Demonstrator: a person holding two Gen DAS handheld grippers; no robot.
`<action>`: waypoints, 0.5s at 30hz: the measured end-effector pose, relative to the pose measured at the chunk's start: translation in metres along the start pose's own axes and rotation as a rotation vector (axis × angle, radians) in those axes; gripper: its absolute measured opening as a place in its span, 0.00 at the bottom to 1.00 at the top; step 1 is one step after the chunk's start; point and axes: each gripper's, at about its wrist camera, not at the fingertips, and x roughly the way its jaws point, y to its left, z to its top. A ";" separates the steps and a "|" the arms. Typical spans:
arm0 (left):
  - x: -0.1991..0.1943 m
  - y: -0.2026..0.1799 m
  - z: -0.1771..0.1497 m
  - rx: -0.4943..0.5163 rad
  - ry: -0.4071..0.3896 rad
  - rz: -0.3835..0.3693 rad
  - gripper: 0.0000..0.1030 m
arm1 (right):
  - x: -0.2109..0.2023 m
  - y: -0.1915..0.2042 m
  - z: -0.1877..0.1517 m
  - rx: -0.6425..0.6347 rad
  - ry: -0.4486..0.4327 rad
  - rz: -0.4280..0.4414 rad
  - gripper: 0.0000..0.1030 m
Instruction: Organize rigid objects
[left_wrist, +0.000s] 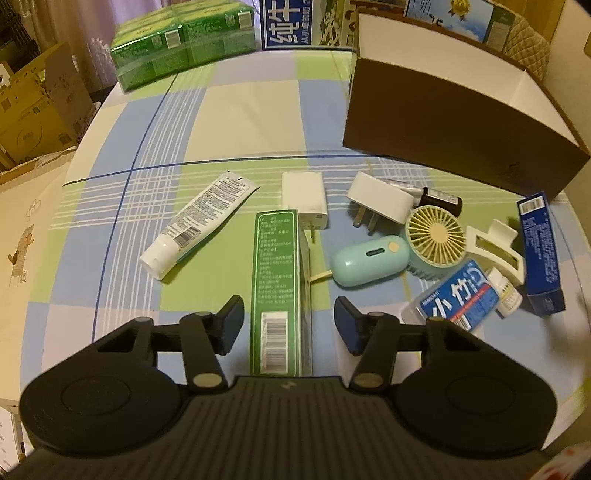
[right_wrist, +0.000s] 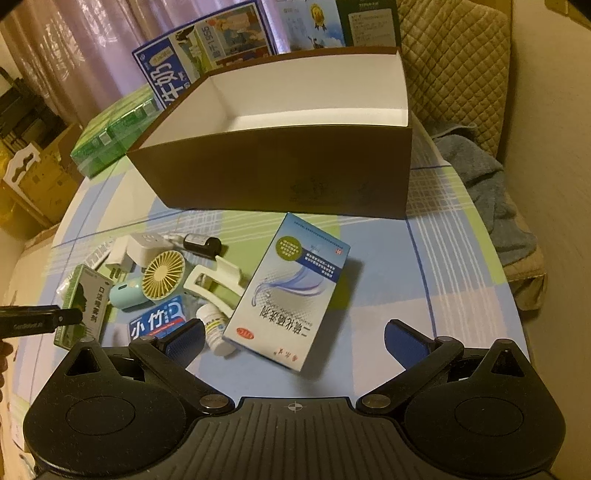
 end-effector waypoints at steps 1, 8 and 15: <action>0.003 0.000 0.001 -0.002 0.004 0.001 0.47 | 0.001 0.000 0.002 -0.003 -0.001 0.003 0.98; 0.020 0.008 0.009 0.006 0.029 -0.016 0.31 | 0.005 0.016 0.000 0.017 -0.020 0.010 0.98; 0.018 0.019 0.009 0.079 0.017 -0.082 0.25 | 0.009 0.062 -0.014 0.030 -0.065 0.020 0.98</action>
